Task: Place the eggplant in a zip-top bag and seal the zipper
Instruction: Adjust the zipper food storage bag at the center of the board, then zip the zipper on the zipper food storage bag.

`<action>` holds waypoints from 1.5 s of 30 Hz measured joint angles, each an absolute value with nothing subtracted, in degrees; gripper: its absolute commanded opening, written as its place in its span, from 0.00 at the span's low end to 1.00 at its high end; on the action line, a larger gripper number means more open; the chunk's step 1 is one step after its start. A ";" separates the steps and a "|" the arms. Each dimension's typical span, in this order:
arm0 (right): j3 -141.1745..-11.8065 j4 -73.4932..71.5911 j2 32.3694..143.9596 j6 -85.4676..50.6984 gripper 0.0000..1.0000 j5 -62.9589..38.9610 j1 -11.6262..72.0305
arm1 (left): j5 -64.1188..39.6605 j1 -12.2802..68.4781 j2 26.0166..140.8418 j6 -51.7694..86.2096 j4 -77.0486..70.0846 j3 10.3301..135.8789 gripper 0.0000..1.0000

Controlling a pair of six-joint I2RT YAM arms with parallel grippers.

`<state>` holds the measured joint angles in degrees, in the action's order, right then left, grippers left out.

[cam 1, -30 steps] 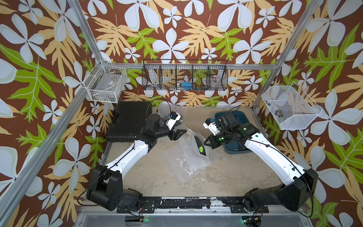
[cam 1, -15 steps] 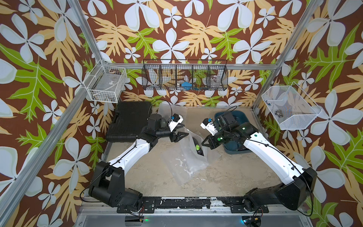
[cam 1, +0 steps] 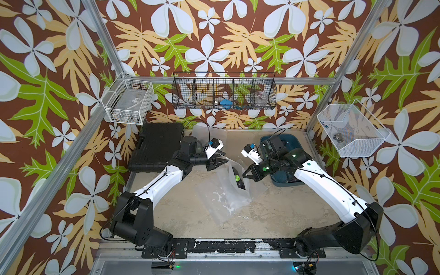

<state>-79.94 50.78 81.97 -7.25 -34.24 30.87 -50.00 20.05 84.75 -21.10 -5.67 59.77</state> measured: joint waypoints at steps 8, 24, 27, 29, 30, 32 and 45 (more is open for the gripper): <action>-80.18 50.72 82.06 -7.57 0.00 -32.45 30.89 | -49.52 19.49 84.75 -21.96 -3.16 60.77 0.02; -88.92 47.33 84.82 -11.55 0.47 -21.04 20.25 | -38.74 19.70 84.77 -9.26 2.81 69.58 0.00; -90.52 44.49 83.44 -11.00 0.48 -21.91 20.73 | -35.48 21.17 83.42 -7.11 5.02 68.53 0.00; -90.56 41.87 81.91 -9.65 0.48 -22.68 22.52 | -34.28 22.41 82.19 -6.07 6.15 67.61 0.00; -90.48 40.27 81.25 -8.47 0.47 -23.40 23.86 | -34.02 23.03 81.65 -5.96 6.59 67.35 0.00; -89.97 36.62 80.51 -5.91 0.46 -24.82 26.35 | -33.36 23.44 80.88 -5.28 7.44 67.16 0.00; -82.13 17.91 81.49 11.40 0.39 -33.95 31.27 | -34.81 23.68 78.26 -5.32 10.70 67.90 0.00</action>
<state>-82.13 17.91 81.49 11.40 -33.95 31.27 -34.81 23.68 78.26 -5.32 10.70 67.90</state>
